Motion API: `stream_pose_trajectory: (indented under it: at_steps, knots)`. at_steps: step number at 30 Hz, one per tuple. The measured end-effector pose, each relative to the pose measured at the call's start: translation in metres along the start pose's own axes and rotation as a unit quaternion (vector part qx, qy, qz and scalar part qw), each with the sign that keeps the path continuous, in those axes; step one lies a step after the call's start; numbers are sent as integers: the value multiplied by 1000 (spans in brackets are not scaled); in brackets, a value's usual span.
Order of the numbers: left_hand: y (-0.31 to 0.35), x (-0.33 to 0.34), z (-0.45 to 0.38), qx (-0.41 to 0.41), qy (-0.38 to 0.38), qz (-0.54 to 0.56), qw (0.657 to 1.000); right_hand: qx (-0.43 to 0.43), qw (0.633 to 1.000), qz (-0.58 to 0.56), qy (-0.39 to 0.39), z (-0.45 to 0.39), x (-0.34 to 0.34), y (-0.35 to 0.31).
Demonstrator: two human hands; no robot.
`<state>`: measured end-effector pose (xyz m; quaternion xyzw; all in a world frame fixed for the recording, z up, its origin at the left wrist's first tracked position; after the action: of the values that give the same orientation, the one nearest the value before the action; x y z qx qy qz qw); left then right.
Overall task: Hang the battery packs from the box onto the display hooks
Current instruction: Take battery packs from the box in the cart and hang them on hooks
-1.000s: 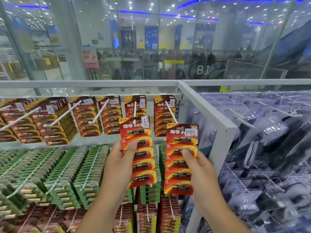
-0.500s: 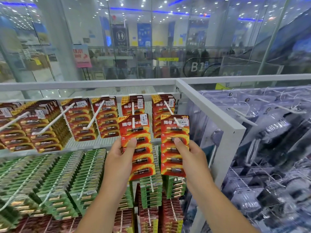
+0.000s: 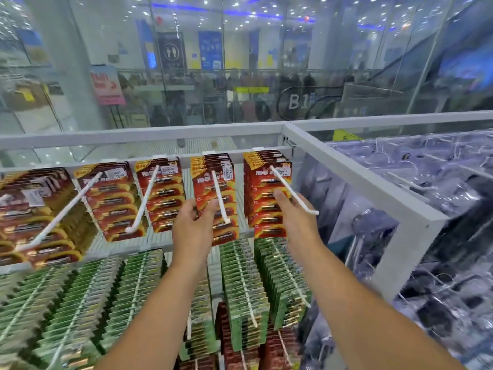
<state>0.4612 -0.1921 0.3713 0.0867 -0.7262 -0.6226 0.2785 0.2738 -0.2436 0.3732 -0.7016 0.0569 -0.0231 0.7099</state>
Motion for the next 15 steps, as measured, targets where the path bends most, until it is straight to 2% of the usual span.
stream_pose_trajectory:
  at_steps: [5,9,12,15]
  knots:
    - [-6,-1,-13,13,16,16,1000,-25,999,25,29,-18,5,4]
    - [-5,-6,-10,43,40,-28,998,-16,997,33,65,-16,3,17]
    - [-4,-18,0,43,57,-82,994,-25,988,140,65,-4,0,23]
    - [-9,-39,21,32,45,-139,989,-26,961,264,76,17,-3,33]
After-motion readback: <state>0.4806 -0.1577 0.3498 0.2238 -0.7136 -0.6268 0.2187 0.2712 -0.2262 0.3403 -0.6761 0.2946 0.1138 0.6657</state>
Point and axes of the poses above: each hand's wrist, its own z-axis away from the middle knuckle, its own x-axis out of the palm, y = z × x, the point moved 2 cm from there along -z, towards the middle knuckle, and after that the axes turned 15 degrees about z, right-handed, at the moved point
